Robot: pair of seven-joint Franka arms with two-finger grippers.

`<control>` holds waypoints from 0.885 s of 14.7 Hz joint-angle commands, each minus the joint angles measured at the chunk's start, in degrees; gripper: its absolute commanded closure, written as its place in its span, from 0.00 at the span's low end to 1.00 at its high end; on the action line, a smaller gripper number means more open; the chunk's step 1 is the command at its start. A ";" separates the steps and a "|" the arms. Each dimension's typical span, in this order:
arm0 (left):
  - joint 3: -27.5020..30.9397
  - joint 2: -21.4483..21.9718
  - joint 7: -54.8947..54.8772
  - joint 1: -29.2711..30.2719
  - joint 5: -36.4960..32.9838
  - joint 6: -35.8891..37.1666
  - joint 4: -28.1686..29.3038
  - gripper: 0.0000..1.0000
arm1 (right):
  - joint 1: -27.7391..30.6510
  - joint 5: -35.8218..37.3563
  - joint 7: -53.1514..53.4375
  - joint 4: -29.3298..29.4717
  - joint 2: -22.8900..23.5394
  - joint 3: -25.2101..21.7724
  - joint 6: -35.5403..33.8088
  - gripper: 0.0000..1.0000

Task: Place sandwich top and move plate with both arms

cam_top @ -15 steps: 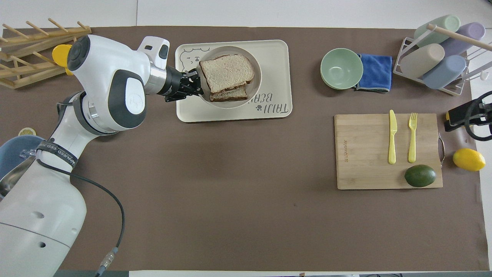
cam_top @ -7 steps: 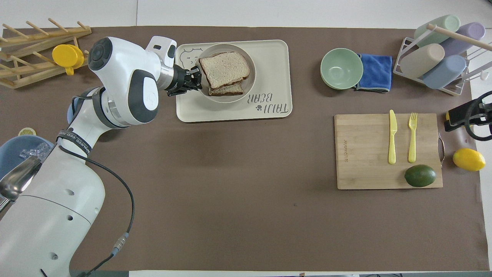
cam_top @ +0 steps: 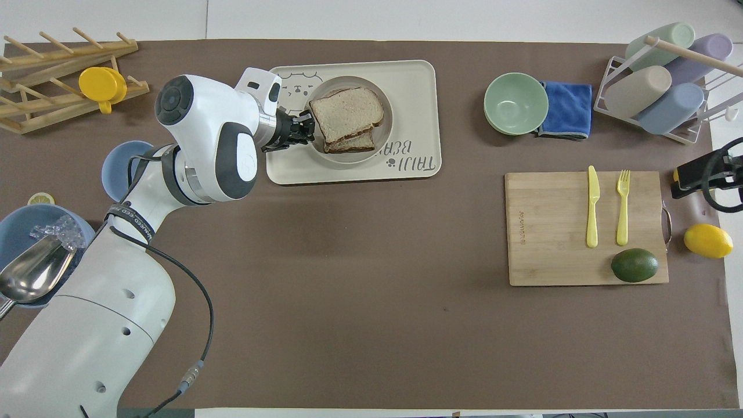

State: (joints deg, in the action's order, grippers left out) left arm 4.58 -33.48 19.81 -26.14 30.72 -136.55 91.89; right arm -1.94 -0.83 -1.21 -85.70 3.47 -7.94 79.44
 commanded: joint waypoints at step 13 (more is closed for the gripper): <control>6.50 15.44 -2.67 9.08 -9.87 20.16 0.75 0.00 | 0.45 -0.58 -0.99 -1.13 -0.84 0.20 0.54 0.00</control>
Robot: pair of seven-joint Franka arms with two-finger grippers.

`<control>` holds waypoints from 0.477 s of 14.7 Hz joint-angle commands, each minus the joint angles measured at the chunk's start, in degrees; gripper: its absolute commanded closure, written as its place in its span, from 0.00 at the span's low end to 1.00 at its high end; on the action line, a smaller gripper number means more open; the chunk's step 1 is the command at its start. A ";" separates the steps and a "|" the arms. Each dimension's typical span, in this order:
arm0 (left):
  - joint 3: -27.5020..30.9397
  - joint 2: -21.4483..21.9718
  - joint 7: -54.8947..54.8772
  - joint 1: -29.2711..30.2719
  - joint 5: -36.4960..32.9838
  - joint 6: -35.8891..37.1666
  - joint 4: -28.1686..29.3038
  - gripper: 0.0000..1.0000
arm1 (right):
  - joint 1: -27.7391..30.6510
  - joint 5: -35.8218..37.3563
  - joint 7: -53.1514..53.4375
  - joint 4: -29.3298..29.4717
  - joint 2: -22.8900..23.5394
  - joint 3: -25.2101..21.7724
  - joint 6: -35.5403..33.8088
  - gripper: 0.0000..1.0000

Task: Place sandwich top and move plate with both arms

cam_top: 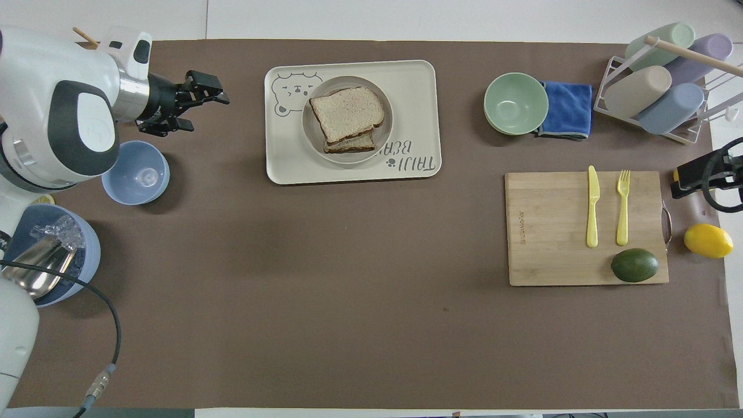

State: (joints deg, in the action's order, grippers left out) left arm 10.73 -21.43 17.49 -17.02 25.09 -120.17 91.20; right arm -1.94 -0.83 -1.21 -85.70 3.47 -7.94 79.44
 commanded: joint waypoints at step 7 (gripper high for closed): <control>0.61 13.77 -7.19 2.86 -16.81 18.29 1.35 0.00 | 0.36 -0.58 -0.99 -1.13 -0.84 0.21 0.54 0.00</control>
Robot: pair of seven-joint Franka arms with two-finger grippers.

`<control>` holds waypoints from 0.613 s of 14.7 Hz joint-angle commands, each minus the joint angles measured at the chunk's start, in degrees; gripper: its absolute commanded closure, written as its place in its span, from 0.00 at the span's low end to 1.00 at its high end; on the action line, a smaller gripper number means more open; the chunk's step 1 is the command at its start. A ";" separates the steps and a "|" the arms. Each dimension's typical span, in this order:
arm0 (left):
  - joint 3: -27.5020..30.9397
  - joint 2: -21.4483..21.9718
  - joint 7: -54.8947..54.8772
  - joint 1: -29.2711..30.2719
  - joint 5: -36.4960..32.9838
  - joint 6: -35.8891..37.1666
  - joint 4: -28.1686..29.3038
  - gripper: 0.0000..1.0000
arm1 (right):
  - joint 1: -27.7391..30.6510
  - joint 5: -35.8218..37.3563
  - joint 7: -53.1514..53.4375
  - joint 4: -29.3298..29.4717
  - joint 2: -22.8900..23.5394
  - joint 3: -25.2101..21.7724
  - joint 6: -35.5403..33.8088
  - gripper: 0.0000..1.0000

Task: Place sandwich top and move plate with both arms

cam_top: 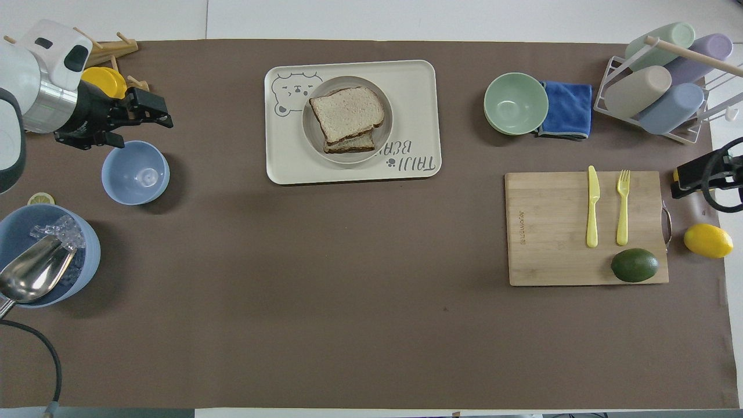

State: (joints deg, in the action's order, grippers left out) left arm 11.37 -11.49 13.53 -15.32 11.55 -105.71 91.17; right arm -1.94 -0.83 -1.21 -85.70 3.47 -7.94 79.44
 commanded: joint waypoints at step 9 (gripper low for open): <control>-3.44 15.53 -12.82 5.88 -12.60 21.41 1.20 0.00 | 0.36 -0.49 -0.99 -1.13 -0.84 0.20 0.54 0.00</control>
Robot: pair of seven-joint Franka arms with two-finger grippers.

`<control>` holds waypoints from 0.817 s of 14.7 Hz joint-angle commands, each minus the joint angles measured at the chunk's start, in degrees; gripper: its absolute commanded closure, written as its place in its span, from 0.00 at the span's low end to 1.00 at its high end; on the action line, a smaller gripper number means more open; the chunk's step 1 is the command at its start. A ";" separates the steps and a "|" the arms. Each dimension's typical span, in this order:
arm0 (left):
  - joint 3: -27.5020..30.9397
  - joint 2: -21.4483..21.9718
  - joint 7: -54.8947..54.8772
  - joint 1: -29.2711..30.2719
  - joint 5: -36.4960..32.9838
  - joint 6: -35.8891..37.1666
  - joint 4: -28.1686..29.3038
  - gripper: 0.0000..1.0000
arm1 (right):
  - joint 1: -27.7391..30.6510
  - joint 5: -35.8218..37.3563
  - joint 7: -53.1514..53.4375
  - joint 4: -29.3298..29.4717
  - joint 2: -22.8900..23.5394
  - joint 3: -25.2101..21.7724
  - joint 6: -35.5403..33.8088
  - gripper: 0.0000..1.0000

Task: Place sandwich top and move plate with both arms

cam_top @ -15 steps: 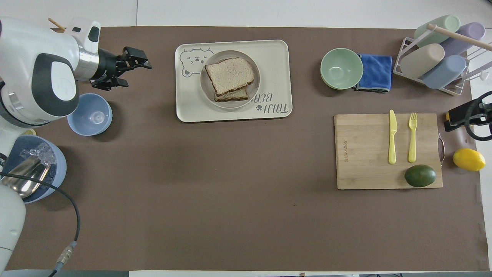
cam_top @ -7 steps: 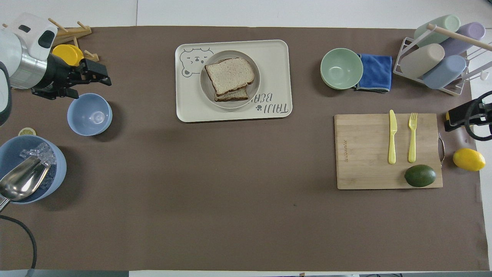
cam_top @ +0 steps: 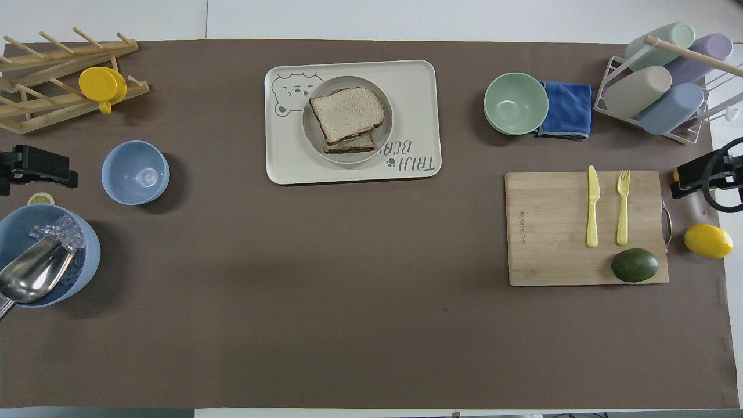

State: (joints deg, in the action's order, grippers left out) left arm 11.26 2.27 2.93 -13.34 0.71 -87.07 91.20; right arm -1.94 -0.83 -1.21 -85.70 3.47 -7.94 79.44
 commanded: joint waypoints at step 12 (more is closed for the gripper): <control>-9.59 0.28 -2.14 9.03 -0.19 -0.02 -0.06 0.00 | 0.45 -0.49 -0.99 -1.13 -0.84 0.20 0.54 0.00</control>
State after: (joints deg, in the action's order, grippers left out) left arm 1.33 2.63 1.55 -4.33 0.15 -86.33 92.35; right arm -1.94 -0.83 -1.21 -85.70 3.47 -7.94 79.44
